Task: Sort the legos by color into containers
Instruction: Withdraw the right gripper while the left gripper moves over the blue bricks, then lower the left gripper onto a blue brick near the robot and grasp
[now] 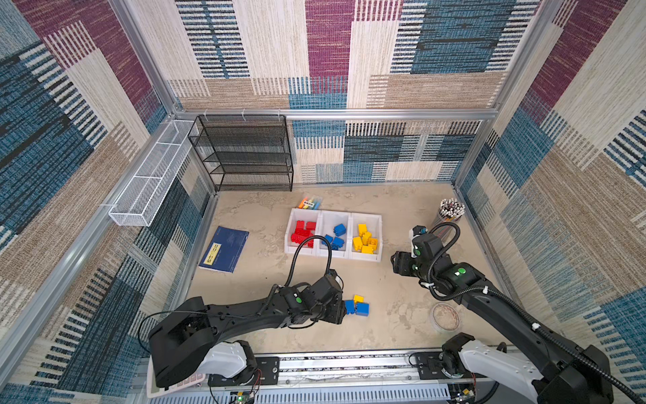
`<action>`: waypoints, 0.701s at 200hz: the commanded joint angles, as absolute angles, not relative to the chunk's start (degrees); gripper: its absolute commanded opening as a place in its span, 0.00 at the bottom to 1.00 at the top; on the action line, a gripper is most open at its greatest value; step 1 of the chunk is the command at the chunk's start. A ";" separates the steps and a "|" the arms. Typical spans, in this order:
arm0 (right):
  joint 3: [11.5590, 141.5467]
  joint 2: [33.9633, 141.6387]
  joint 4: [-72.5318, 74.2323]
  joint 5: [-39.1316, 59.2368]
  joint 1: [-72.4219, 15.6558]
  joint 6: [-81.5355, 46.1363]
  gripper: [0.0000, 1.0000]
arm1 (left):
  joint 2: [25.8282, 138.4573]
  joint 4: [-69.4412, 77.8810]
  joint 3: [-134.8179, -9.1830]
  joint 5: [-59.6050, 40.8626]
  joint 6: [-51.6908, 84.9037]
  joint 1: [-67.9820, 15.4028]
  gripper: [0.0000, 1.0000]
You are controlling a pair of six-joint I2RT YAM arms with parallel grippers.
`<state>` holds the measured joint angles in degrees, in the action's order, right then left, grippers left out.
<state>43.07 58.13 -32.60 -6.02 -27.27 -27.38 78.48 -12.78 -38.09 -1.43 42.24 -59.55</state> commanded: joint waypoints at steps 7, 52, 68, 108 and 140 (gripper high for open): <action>42.91 57.93 -33.30 -5.37 -27.28 -27.72 0.72 | 81.72 -10.80 -39.48 -1.07 44.20 -60.02 0.66; 42.98 59.33 -32.89 -4.64 -27.25 -28.21 0.72 | 85.98 -10.26 -41.88 -2.17 43.23 -60.45 0.66; 42.98 59.07 -32.78 -4.92 -27.25 -28.30 0.72 | 87.27 -10.29 -42.83 -2.93 42.63 -60.45 0.66; 43.21 58.94 -33.66 -5.69 -27.28 -28.47 0.72 | 88.83 -10.29 -43.68 -3.10 42.34 -60.59 0.66; 42.73 58.93 -33.14 -5.54 -27.33 -28.98 0.72 | 89.84 -11.02 -44.63 -2.73 41.63 -60.64 0.66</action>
<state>42.74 59.13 -33.87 -5.13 -27.24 -28.23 89.01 -10.68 -43.75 -3.14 42.17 -60.60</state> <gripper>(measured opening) 0.723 0.659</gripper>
